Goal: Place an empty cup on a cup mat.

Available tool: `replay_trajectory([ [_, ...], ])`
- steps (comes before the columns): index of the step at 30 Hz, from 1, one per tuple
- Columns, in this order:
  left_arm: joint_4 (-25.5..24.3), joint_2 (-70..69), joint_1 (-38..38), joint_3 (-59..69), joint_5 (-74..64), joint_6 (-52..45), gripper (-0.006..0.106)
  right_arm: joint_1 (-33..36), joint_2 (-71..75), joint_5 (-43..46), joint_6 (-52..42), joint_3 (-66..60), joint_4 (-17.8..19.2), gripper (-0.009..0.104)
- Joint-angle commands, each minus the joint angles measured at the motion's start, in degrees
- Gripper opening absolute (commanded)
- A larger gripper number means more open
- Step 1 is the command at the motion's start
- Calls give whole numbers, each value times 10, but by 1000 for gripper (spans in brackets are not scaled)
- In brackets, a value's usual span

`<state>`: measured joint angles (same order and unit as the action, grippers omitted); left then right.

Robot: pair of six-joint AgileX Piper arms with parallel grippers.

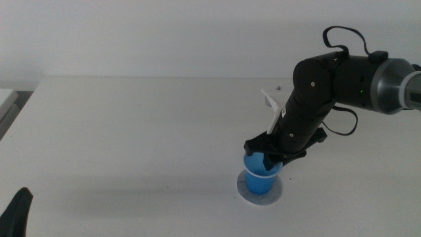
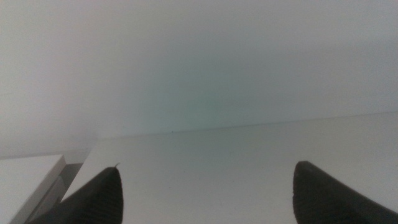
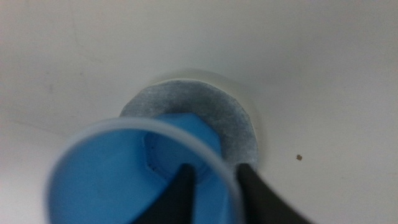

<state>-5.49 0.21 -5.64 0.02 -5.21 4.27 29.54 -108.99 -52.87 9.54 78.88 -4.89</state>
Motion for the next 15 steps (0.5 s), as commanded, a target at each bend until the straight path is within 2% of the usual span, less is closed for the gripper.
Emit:
replay_trajectory([
  [1,4,-2,-1,0,3,2,94,2,17,0,-5,1,4,27],
  [7,4,-2,-1,0,3,2,94,0,67,-23,-28,17,8,71],
  [8,4,-2,-1,0,3,2,94,-3,77,-36,-41,26,8,75],
  [11,4,-2,-1,0,3,2,94,-18,124,-80,-74,73,8,87],
  [15,4,-2,-1,0,3,2,94,-59,194,-105,-80,126,24,89],
])
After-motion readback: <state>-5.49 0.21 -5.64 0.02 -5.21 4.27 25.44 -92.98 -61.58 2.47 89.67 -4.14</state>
